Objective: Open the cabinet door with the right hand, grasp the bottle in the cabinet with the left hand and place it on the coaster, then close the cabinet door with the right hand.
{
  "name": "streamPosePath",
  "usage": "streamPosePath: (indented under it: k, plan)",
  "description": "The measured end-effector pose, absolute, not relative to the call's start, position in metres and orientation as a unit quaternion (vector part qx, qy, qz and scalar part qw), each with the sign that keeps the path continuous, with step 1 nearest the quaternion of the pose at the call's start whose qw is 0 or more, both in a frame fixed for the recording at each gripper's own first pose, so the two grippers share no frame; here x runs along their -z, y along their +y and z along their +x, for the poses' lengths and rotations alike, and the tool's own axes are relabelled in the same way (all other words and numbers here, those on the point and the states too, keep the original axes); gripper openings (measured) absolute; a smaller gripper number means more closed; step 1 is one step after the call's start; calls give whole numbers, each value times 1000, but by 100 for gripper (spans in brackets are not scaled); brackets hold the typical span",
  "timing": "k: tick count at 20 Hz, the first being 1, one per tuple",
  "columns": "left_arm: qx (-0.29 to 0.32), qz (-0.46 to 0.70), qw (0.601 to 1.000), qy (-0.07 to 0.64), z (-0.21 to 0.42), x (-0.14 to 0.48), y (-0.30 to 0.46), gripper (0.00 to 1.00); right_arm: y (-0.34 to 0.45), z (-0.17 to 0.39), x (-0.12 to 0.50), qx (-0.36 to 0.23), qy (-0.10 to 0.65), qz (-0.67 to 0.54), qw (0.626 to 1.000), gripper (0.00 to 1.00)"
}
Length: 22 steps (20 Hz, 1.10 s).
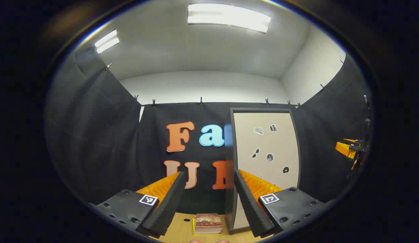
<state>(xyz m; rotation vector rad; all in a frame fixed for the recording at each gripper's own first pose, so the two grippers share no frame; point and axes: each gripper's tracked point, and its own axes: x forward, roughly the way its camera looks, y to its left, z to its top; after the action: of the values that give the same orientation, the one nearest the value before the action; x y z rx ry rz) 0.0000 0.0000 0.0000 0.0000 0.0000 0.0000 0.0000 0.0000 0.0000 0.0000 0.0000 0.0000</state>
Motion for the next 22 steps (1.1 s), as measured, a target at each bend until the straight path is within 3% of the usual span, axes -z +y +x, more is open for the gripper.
streamPosePath:
  k: [14,22]
  plan:
    - [-33,16,999,16,24,12,14,95,61,41,49,-79,73,13,994,81]
    - [-39,13,999,30,19,28,35,96,146,61,93,-141,103,21,984,89]
